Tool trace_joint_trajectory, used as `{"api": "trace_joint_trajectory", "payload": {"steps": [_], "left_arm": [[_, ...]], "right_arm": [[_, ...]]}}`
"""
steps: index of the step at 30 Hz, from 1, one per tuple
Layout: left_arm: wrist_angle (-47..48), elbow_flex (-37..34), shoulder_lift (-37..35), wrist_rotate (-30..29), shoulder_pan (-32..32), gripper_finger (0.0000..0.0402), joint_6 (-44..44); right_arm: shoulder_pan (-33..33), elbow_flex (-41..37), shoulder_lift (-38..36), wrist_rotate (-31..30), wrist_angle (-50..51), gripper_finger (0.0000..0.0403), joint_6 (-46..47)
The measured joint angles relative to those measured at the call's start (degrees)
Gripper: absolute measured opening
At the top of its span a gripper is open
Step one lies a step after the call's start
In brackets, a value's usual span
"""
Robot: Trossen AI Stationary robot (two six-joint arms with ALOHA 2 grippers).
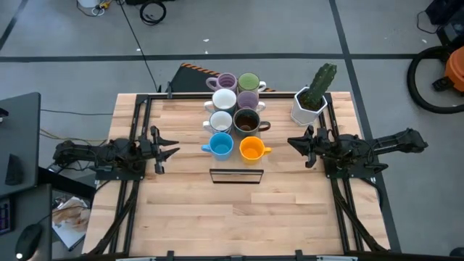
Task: Place coffee mugs
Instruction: Return to Home Position
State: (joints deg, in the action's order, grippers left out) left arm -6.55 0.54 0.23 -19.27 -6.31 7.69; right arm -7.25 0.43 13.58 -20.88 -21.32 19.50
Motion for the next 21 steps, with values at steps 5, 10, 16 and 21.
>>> {"api": "trace_joint_trajectory", "payload": {"steps": [5, 10, 16, 21], "left_arm": [[-0.05, 0.0, 0.11, -0.15, 0.02, 0.0116, -4.27], [-0.04, -0.02, 0.11, -0.15, 0.02, 0.0116, -4.29], [-0.04, -0.02, 0.11, -0.15, 0.02, 0.0117, -4.31], [-0.04, -0.02, 0.11, -0.15, 0.02, 0.0117, -4.32]], "right_arm": [[0.0, 0.0, 0.0, 0.0, 0.02, 0.0042, -0.1], [0.0, 0.0, 0.0, 0.0, 0.01, 0.0042, -0.12], [0.0, 0.0, 0.0, 0.0, 0.02, 0.0043, -0.12], [0.0, 0.0, 0.0, 0.0, 0.02, 0.0043, -0.12]]}}
